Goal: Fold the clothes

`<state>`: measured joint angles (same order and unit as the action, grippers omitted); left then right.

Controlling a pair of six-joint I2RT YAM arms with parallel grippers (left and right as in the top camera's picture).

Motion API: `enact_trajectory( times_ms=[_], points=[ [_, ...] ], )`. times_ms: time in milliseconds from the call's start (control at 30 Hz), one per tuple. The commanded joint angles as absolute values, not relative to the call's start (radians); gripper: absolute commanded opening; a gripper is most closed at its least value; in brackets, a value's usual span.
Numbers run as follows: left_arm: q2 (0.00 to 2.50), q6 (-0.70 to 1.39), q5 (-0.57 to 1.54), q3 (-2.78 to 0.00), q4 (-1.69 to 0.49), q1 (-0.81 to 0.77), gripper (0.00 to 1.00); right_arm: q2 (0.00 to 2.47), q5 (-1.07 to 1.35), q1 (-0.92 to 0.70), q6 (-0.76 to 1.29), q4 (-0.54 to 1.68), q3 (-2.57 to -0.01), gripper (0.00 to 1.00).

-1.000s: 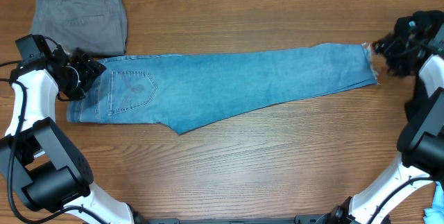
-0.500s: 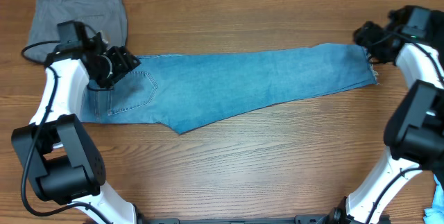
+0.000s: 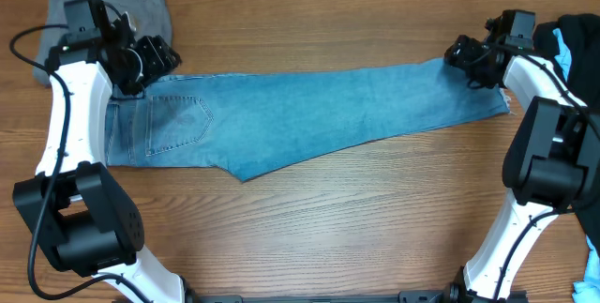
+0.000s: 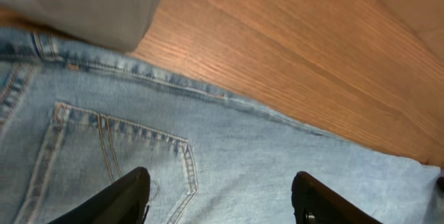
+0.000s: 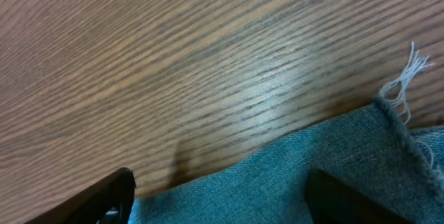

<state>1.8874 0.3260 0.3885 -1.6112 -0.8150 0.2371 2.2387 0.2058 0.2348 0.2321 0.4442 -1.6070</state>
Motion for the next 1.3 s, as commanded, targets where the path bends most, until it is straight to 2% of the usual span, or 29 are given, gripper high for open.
enact_trajectory(
  times_ms=[0, 100, 200, 267, 333, 367, 433, 567, 767, 1167, 1267],
  points=[
    [1.896, 0.286, 0.382, -1.655, -0.838, 0.239, 0.7, 2.289, 0.183, 0.224, 0.239, 0.439, -1.618, 0.8],
    [1.896, 0.284, 0.382, -1.656, -0.847, 0.239, 0.7, 2.292, 0.155, 0.214, 0.239, 0.458, -1.618, 0.73],
    [1.896, 0.284, 0.382, -1.656, -0.85, 0.239, 0.7, 2.291, 0.068, 0.199, 0.233, 0.495, -1.618, 0.57],
    [1.896, 0.284, 0.381, -1.656, -0.852, 0.239, 0.7, 2.291, 0.024, 0.192, 0.225, 0.527, -1.618, 0.53],
    [1.896, 0.283, 0.381, -1.656, -0.852, 0.239, 0.7, 2.289, 0.025, 0.191, 0.208, 0.547, -1.621, 0.57],
    [1.896, 0.282, 0.381, -1.656, -0.852, 0.239, 0.71, 2.287, 0.036, 0.191, 0.208, 0.561, -1.628, 0.7],
    [1.896, 0.268, 0.382, -1.656, -0.852, 0.239, 0.71, 2.277, 0.078, 0.191, 0.208, 0.603, -1.66, 0.73],
    [1.896, 0.267, 0.381, -1.656, -0.852, 0.239, 0.73, 2.266, 0.136, 0.185, 0.209, 0.723, -1.775, 0.74],
    [1.896, 0.265, 0.381, -1.656, -0.852, 0.239, 0.73, 2.267, 0.032, 0.125, 0.257, 0.828, -1.842, 0.71],
    [1.896, 0.234, 0.381, -1.656, -0.853, 0.239, 0.75, 2.311, -0.135, 0.048, 0.315, 0.788, -1.839, 0.72],
    [1.896, 0.234, 0.381, -1.656, -0.854, 0.239, 0.76, 2.318, -0.165, 0.048, 0.315, 0.812, -1.839, 0.68]
  ],
)
